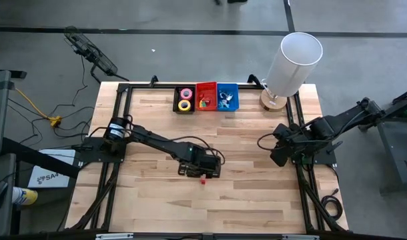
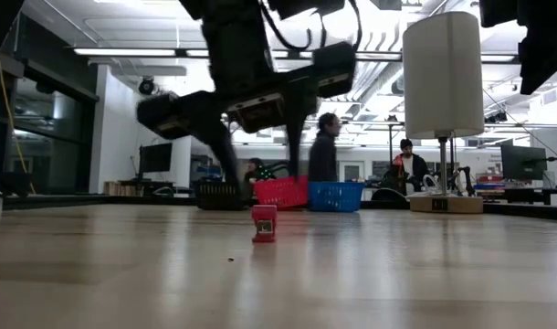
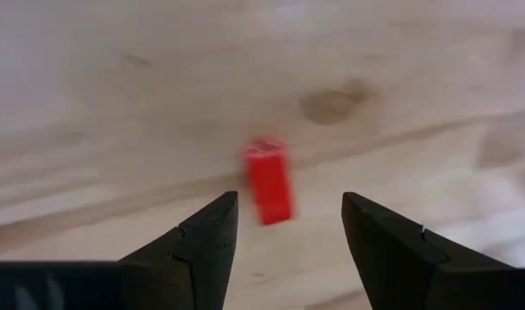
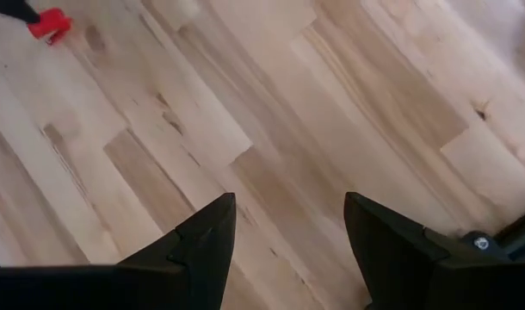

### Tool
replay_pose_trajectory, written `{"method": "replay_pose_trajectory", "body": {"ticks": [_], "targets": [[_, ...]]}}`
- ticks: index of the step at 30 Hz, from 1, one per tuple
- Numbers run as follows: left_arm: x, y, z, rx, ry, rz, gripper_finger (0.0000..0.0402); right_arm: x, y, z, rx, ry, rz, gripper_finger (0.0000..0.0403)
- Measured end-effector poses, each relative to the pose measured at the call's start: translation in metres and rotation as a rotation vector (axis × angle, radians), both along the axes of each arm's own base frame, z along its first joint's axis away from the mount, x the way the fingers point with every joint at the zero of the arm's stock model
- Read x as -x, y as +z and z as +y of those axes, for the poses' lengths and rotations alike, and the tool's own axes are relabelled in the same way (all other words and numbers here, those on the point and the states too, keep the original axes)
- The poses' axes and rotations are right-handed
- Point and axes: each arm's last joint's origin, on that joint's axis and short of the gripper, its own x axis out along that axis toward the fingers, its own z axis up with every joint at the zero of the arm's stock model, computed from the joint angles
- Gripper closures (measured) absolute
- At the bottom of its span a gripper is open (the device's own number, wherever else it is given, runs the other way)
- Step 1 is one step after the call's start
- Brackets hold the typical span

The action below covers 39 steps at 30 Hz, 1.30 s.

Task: Pick and place Stapler, Stapler remover, tape
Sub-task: Put the red stapler into the red bin

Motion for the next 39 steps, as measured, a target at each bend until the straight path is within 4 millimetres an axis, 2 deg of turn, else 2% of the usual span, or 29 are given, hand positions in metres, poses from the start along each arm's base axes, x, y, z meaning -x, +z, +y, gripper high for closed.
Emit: {"method": "replay_pose_trajectory", "body": {"ticks": [17, 30, 33, 39], "targets": [[-0.009, -0.026, -0.008, 0.048, -0.018, 0.023, 0.0197, 0.001, 0.003, 0.001, 0.004, 0.036, -0.039, 0.0194], [-0.009, -0.032, -0.009, 0.035, -0.11, 0.025, 0.02, 0.0, 0.003, 0.0, 0.024, 0.051, -0.041, 0.0194], [-0.009, -0.033, -0.009, 0.033, -0.114, 0.029, 0.0216, 0.0, 0.003, 0.0, 0.026, 0.055, -0.041, 0.0194], [-0.008, -0.034, -0.008, 0.034, -0.116, 0.04, 0.0275, 0.0, 0.003, 0.0, 0.033, 0.056, -0.043, 0.0194]]}}
